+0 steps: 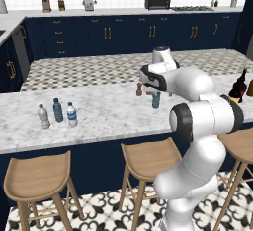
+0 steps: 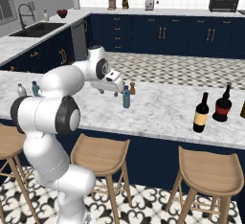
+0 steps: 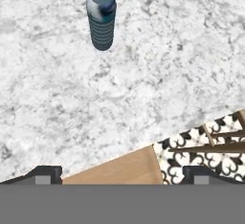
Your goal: Move the plastic bottles in the middle to the plastics group, and the glass bottles in the middle to the glass group.
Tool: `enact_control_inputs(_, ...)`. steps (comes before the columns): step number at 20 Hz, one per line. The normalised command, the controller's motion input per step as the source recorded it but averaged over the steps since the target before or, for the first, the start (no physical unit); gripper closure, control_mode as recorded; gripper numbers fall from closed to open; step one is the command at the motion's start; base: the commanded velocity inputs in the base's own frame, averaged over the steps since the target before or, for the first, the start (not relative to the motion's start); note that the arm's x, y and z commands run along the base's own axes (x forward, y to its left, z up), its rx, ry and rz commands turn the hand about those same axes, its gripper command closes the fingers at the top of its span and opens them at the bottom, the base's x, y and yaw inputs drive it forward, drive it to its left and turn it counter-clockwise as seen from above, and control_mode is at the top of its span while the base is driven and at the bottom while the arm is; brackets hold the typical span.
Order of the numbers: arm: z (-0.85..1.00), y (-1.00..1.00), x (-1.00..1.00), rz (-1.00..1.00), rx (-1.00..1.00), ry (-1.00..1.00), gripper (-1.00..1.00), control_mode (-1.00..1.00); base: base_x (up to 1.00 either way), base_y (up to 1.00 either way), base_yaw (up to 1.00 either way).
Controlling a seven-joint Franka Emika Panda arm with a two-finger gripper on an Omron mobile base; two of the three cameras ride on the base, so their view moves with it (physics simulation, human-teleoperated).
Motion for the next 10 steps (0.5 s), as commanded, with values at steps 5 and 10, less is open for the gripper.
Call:
enact_control_inputs(5, 0.0, -0.31, 0.31, -0.03, -0.04, -0.07, -1.0, -1.0, 0.0, 0.0, 0.0)
enact_control_inputs(10, 0.0, -0.31, 0.32, 0.0, 0.06, 0.0, -1.0, -1.0, 0.0, 0.0, 0.0)
